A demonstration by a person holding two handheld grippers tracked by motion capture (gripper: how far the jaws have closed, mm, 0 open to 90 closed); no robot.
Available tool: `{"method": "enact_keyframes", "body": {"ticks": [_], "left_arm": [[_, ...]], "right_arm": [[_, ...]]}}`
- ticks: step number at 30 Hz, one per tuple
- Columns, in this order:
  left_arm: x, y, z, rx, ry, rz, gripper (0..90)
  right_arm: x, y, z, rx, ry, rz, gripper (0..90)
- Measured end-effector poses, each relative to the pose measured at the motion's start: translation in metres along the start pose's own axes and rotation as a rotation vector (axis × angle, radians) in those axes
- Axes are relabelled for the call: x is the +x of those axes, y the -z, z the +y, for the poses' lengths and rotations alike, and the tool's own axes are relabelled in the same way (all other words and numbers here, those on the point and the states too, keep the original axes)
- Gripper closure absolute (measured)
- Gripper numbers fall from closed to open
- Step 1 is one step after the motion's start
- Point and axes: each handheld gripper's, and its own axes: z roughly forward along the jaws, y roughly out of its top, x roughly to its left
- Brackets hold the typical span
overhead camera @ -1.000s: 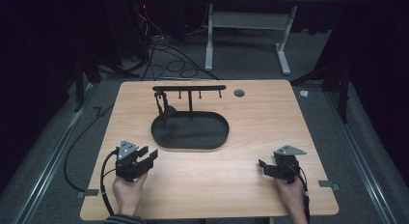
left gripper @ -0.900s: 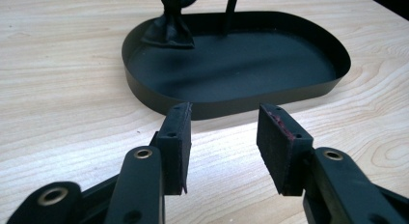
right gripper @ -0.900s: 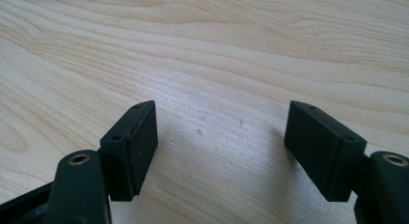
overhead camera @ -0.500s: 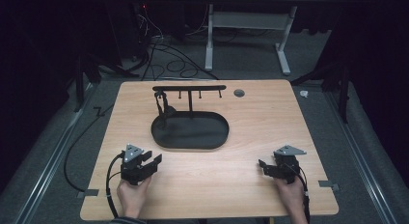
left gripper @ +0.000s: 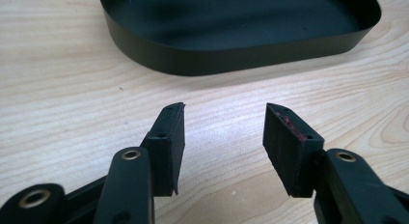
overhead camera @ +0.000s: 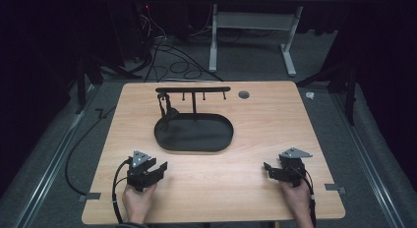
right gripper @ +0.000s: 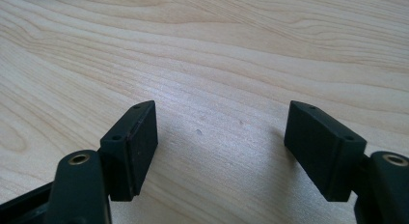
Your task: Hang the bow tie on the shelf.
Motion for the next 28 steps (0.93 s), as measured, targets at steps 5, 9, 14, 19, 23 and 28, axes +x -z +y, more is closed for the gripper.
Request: {"method": "enact_keyframes", "body": {"ticks": [5,9,14,19,23,28], "left_arm": [[-0.004,-0.011,-0.004,0.023,-0.02,0.022,48.8],[-0.006,-0.019,-0.007,0.041,-0.036,0.038,48.0],[-0.006,-0.026,-0.01,0.051,-0.051,0.055,47.4],[-0.008,-0.03,-0.013,0.029,-0.074,0.073,45.2],[-0.012,-0.031,-0.014,0.029,-0.099,0.089,41.0],[-0.012,-0.031,-0.014,0.03,-0.099,0.088,40.1]], "right_arm": [[0.0,0.0,0.0,0.0,0.0,0.0,28.8],[0.0,0.0,0.0,0.0,0.0,0.001,28.9],[0.0,0.0,0.0,0.0,0.0,0.0,28.8],[0.0,0.0,0.0,0.0,0.0,0.0,28.8],[0.0,0.0,0.0,-0.001,0.001,-0.001,28.8],[0.0,0.0,0.0,-0.001,0.002,0.0,28.8]]}}
